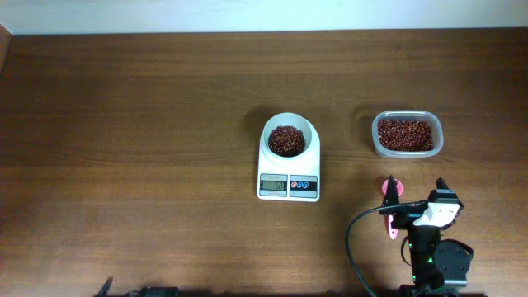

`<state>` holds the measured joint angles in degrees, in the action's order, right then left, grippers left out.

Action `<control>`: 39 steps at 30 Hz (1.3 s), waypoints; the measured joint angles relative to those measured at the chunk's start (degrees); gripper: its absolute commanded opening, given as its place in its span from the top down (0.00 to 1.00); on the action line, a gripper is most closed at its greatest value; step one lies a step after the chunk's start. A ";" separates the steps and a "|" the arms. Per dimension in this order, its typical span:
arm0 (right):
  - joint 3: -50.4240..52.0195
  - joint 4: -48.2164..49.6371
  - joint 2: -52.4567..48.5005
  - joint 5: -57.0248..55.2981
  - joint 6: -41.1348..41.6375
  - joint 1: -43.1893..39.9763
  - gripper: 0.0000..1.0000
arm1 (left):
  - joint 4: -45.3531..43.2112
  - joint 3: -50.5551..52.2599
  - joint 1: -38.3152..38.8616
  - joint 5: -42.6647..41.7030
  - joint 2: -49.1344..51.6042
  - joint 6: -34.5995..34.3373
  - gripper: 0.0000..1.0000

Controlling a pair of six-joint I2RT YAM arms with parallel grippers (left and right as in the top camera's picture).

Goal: Scoop and weigh 50g on scale

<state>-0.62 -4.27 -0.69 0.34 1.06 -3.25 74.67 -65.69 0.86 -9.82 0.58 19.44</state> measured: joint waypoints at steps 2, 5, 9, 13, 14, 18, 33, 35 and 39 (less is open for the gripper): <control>0.00 0.02 0.00 0.00 0.02 0.00 0.01 | -4.52 4.70 0.00 -0.02 -0.11 0.00 0.01; 0.00 0.00 0.00 0.00 0.00 0.00 0.01 | -15.63 16.57 0.00 -0.22 0.04 0.00 0.01; 0.00 0.00 0.00 0.00 0.02 0.00 0.01 | -32.41 28.81 -0.04 -0.22 0.09 0.00 0.01; 0.00 0.00 0.00 0.00 0.02 0.00 0.01 | -45.35 41.07 -0.04 -0.22 0.11 0.00 0.01; 0.00 0.00 0.00 0.00 0.02 0.00 0.01 | -46.75 43.08 -0.04 -0.24 0.11 -0.02 0.01; 0.00 0.00 0.00 0.00 0.02 0.00 0.01 | -59.74 53.88 -0.04 -0.22 0.04 0.00 0.01; 0.00 0.00 0.00 0.00 0.00 0.00 0.01 | -70.97 64.92 -0.04 1.25 1.18 -6.51 0.01; 0.00 0.00 0.00 0.00 0.02 0.00 0.01 | -70.99 64.92 -0.04 1.36 1.92 -7.39 0.01; 0.00 0.00 0.00 0.00 0.02 0.00 0.01 | -71.01 64.92 -0.04 1.53 2.12 -8.39 0.01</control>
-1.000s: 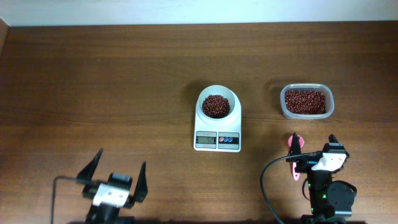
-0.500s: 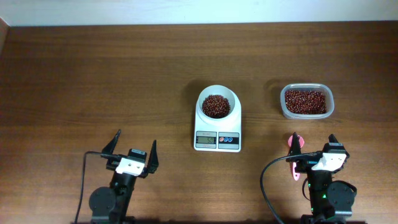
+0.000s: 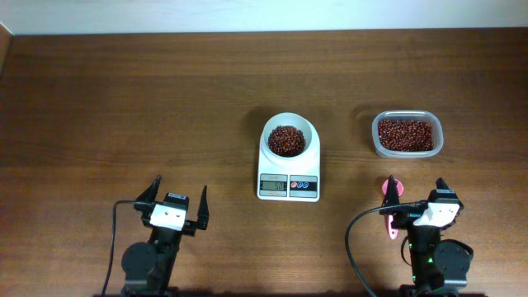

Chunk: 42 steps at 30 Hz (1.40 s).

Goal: Scoop and weigh 50g on scale

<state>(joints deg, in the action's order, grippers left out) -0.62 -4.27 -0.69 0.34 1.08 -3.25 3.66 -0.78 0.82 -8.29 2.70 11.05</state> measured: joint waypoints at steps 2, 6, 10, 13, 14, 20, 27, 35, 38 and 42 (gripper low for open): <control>0.00 0.00 0.00 0.00 0.00 0.00 0.01 | 0.00 0.00 0.00 0.00 0.00 -0.22 0.01; 0.00 0.00 0.00 0.00 -0.02 0.00 0.01 | 0.00 0.00 0.00 0.00 0.00 -0.24 0.01; 0.00 0.00 0.00 0.00 0.00 0.00 0.01 | 0.02 0.00 0.00 0.00 0.00 -0.24 0.01; 0.00 0.00 0.00 0.00 -0.02 0.00 0.01 | 0.00 0.00 0.00 0.00 0.00 -0.26 0.01; 0.00 0.00 0.00 0.00 0.00 0.00 0.01 | 0.02 0.00 0.00 0.00 0.00 -0.26 0.01; 0.00 0.00 0.00 0.00 -0.02 0.00 0.01 | 0.02 0.00 0.00 0.00 0.00 -0.42 0.01; 0.00 0.00 0.00 0.00 0.02 0.02 0.01 | 0.09 0.00 0.00 0.00 0.00 -0.42 0.01; 0.00 0.00 0.00 0.00 0.00 0.00 0.01 | 0.13 0.00 0.00 0.02 -1.79 -0.42 0.01; 0.00 0.00 0.00 0.00 -0.02 0.00 0.01 | 0.13 0.00 0.00 0.02 -1.79 -0.42 0.01; 0.00 0.00 0.00 -0.02 -0.04 0.24 0.01 | 0.13 0.00 0.00 0.02 -1.79 -0.44 0.01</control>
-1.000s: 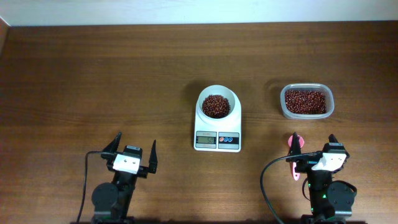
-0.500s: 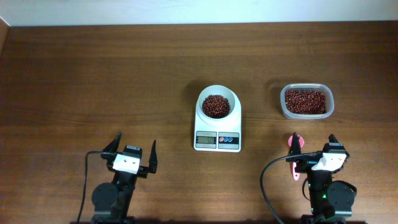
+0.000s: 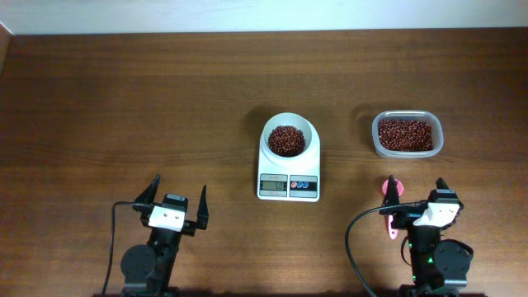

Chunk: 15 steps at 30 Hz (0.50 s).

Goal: Scoop and weigh 50g on scale

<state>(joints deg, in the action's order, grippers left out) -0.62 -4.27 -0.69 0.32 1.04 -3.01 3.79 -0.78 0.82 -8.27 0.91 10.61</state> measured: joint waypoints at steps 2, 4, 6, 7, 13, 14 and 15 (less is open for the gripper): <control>0.00 0.00 0.00 0.00 0.02 0.90 0.01 | 0.00 0.00 0.00 0.00 -0.02 0.02 0.01; 0.00 0.00 0.00 0.02 0.02 1.75 0.01 | 0.00 0.00 0.00 0.00 0.00 0.02 0.01; 0.00 0.00 0.00 0.02 0.04 1.84 0.01 | 0.00 0.00 0.00 0.00 0.00 0.00 0.01; 0.00 0.00 0.00 0.02 0.04 1.84 0.01 | 0.00 0.00 0.00 0.00 -0.02 0.02 0.01; 0.00 0.00 0.00 0.04 0.02 1.51 0.01 | 0.00 0.00 0.00 0.00 0.00 0.02 0.01; 0.00 0.00 0.00 0.17 0.04 1.01 0.01 | 0.00 0.00 0.00 0.00 0.00 0.02 0.01; 0.00 0.00 0.00 0.22 0.04 0.28 0.01 | 0.00 0.00 0.00 0.00 -0.02 0.02 0.01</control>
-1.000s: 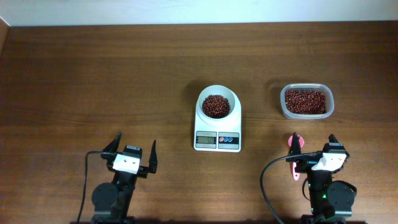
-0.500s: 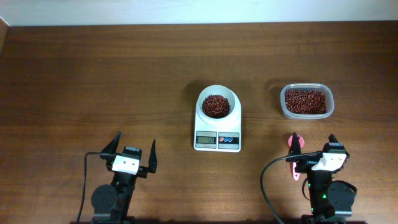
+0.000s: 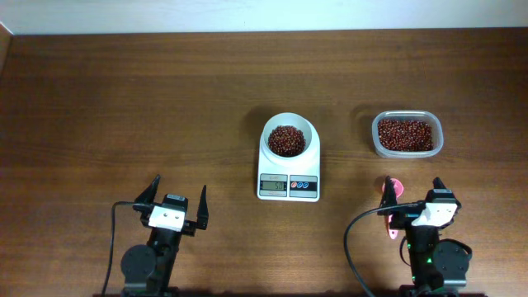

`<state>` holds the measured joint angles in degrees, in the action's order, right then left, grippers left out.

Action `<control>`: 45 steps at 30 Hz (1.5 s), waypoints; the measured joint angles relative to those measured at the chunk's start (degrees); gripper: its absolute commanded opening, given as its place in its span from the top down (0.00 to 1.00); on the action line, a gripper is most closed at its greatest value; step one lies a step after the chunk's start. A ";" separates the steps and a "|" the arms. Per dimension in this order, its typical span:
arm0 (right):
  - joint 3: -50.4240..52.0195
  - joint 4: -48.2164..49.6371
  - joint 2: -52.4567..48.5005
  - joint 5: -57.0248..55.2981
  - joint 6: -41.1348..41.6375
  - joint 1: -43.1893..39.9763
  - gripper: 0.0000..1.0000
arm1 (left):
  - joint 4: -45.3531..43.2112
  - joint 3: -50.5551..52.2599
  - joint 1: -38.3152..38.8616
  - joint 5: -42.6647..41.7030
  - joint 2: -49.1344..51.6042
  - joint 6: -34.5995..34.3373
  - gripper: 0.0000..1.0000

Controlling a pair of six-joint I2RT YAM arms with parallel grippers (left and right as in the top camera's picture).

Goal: Scoop and weigh 50g on scale

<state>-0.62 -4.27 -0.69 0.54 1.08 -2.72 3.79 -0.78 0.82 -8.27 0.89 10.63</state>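
Note:
A white scale (image 3: 288,186) stands mid-table, carrying a white bowl (image 3: 287,139) of dark red beans. At the right, a clear plastic container (image 3: 406,134) holds more of the same beans. The pink scoop (image 3: 391,206) lies flat on the table in front of that container. My right gripper (image 3: 414,191) stands open at the front right, its left finger over the scoop's head and nothing held between the fingers. My left gripper (image 3: 176,196) is open at the front left, far from everything.
Brown wooden table (image 3: 124,107) with a pale wall strip along its far edge. Black cables curve beside each arm base near the front edge.
My right gripper has shifted a hair to the left beside the scoop. The scoop, scale, bowl, container and left arm stand as they did.
At first my left arm was almost out of view at the front edge, while my right gripper stood open over the scoop. Then the left gripper was open at the front left. Both have stayed there, and the beans and scoop lie unmoved.

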 measured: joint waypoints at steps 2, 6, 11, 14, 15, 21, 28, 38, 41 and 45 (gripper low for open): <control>0.00 0.00 0.00 -0.02 0.00 -2.86 0.01 | 0.00 0.00 0.00 0.00 0.02 0.00 0.01; 0.00 0.00 0.00 -0.02 0.00 -5.14 0.01 | 0.00 0.00 0.00 0.00 0.00 0.00 0.01; 0.00 0.00 0.00 -0.02 0.00 -5.14 0.01 | 0.00 0.00 0.00 0.00 0.02 -0.02 0.01; 0.00 0.00 0.00 -0.02 -0.02 -5.14 0.01 | 0.00 0.00 0.00 0.00 0.02 -0.02 0.01; 0.00 0.00 0.00 -0.02 0.02 -5.14 0.01 | 0.00 0.00 0.00 0.00 0.00 0.00 0.01; 0.00 0.00 0.00 0.00 0.00 -4.68 0.01 | 0.00 0.00 0.00 0.00 0.00 0.00 0.01; 0.00 0.00 0.00 -0.02 0.00 -4.68 0.01 | 0.00 0.00 0.00 0.00 0.02 -0.02 0.01; 0.00 0.00 0.00 -0.02 0.00 -4.68 0.01 | 0.00 0.00 0.00 0.00 0.02 0.00 0.01; 0.00 0.00 0.00 -0.02 0.00 -4.68 0.01 | 0.00 0.00 0.00 0.00 0.00 -0.02 0.01; 0.00 0.00 0.00 -0.02 0.00 -4.70 0.01 | 0.00 0.00 0.00 0.00 0.02 -0.02 0.01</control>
<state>-0.62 -4.27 -0.69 0.51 1.08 -7.42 3.79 -0.78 0.82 -8.27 0.91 10.61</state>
